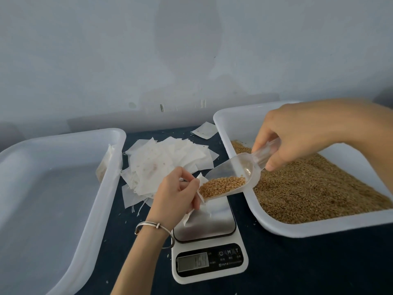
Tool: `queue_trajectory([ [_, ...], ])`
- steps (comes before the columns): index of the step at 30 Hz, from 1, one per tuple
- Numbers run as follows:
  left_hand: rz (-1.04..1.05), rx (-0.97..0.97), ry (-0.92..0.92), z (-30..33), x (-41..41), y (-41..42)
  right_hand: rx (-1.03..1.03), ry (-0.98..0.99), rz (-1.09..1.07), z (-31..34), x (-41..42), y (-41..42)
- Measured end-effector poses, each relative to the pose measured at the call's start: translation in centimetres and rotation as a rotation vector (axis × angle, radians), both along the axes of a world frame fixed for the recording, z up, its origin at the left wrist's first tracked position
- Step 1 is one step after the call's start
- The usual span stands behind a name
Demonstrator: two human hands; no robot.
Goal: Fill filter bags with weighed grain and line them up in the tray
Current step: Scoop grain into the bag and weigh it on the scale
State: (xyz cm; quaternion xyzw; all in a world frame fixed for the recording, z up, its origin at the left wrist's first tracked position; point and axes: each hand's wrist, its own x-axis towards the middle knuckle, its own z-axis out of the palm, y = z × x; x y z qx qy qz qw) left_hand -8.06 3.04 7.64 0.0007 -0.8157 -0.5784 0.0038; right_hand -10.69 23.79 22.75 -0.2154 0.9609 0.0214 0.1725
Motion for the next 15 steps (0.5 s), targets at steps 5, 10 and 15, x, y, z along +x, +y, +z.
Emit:
queue_trajectory([
  [5, 0.004, 0.0, 0.002, 0.02, -0.03, 0.0, -0.002, -0.008, 0.002, -0.01, -0.13, 0.04],
  [10, 0.01, -0.005, 0.001, 0.04, -0.08, 0.01, -0.009, -0.004, 0.005, -0.12, -0.33, 0.21],
  [15, 0.015, -0.009, 0.003, 0.15, -0.1, 0.1, -0.039, 0.002, 0.005, -0.34, -0.5, 0.77],
])
